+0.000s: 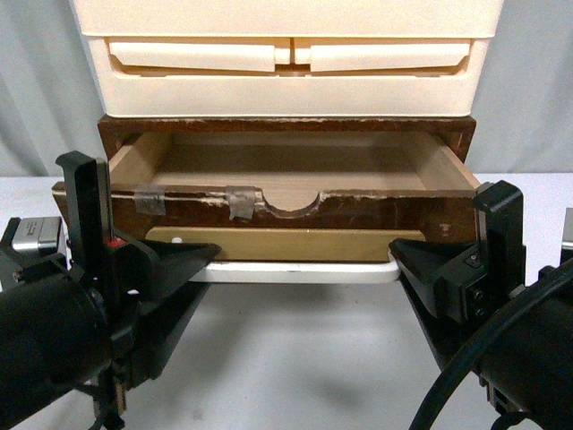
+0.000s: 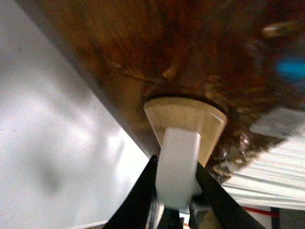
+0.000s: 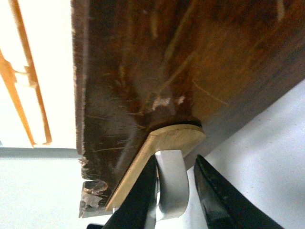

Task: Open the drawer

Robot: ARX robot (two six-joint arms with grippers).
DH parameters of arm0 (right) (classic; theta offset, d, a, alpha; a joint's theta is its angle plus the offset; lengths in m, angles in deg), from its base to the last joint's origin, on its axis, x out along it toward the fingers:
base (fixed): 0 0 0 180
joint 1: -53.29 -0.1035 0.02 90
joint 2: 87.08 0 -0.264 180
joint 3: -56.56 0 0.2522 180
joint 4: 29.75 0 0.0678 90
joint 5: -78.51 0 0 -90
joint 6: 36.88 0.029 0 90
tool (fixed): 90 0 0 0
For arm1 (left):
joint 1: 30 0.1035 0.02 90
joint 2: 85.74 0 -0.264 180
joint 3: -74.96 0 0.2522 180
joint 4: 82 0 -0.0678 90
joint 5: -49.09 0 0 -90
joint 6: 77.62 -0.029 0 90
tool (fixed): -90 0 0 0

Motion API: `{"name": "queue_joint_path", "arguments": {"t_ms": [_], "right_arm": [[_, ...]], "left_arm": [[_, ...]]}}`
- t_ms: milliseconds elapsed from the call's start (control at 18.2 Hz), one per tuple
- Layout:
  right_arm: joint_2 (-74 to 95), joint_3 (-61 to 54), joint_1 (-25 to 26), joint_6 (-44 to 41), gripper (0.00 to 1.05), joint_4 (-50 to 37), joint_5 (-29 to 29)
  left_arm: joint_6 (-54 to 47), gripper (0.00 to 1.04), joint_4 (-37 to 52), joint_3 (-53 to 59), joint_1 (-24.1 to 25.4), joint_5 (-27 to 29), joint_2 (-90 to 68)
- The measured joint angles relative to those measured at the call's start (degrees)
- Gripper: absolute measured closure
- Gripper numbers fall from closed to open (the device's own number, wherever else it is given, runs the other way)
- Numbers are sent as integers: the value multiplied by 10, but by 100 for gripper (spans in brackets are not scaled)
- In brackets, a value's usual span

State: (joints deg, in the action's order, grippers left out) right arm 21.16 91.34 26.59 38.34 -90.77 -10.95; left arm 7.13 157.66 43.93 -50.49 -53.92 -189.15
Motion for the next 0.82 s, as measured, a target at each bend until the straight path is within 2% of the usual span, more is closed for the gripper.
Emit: {"name": "queue_joint_path", "arguments": {"t_ms": [110, 384, 438, 493, 548, 603, 658, 712, 767, 822], "right_arm": [[0, -6, -5, -3, 64, 10, -3], [-4, -11, -14, -5, 18, 10, 11], [-4, -11, -14, -5, 11, 10, 11], [1, -12, -20, -44, 8, 8, -34], [4, -26, -25, -139, 17, 8, -126], [-8, -55, -19, -245, 25, -7, -181], [-52, -80, -2, -363, 34, 11, -223], [-85, -112, 33, -468, 43, 9, -234], [-114, -137, 59, -556, 53, 11, -234], [-154, -158, 69, -637, 64, 14, -210]], "left_arm": [[-24, 65, 1, 44, 11, -5, 30], [-64, 22, -6, 62, 35, -23, 92], [-90, 13, -60, 64, 40, -23, 132], [-110, 5, -81, 67, 42, -22, 156], [-169, 9, -32, 74, 28, 38, 144], [-261, 18, 0, 90, 19, 132, 123], [-382, 27, -5, 118, 25, 206, 121], [-502, 38, -7, 144, 47, 267, 154], [-607, 47, 0, 150, 66, 278, 200], [-687, 56, 8, 150, 72, 266, 244]]}}
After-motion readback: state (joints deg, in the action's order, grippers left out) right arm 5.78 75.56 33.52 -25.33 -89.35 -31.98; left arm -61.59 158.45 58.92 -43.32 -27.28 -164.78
